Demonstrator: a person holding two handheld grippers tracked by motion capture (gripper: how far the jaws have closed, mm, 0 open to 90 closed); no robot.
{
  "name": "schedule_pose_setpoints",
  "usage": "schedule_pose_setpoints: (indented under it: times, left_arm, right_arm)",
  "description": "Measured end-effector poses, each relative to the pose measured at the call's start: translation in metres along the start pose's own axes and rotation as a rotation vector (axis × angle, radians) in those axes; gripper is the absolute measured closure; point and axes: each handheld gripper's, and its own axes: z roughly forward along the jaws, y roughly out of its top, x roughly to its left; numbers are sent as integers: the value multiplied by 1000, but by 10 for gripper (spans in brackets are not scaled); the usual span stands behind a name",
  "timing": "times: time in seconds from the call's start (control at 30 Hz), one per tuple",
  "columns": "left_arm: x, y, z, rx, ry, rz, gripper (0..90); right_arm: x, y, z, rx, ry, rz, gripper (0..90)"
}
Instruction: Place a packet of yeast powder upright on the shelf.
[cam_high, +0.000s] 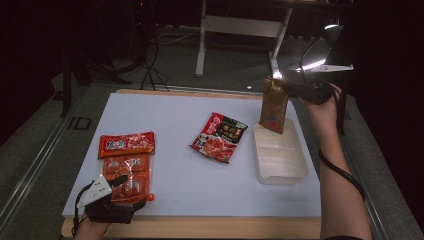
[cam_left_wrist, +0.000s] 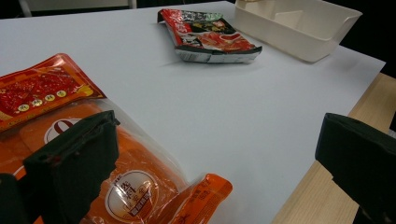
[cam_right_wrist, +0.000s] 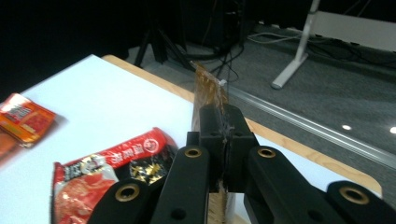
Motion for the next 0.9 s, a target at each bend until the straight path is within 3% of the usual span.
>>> schedule_pose_setpoints:
  times: [0.13,0.3,0.37,0.57,0.9]
  left_arm:
    - [0,0,-1,-2,1,-1,1]
    - [0,-1,-2,2,0,-3,1]
    - [0,-1,-3,-1,0,-2,1]
    - [1,-1,-4,-5,-2,-11,1]
    - [0,-1,-3,-1,-6,-8,1]
  right_arm:
    - [-1,-4,9,15,-24,-24,890]
    - [2,-10,19,23,13,-20,889]
    - [2,-14,22,13,49,3,888]
    - [0,-21,24,-17,93,45,888]
    - [-5,-33,23,-50,137,106,887]
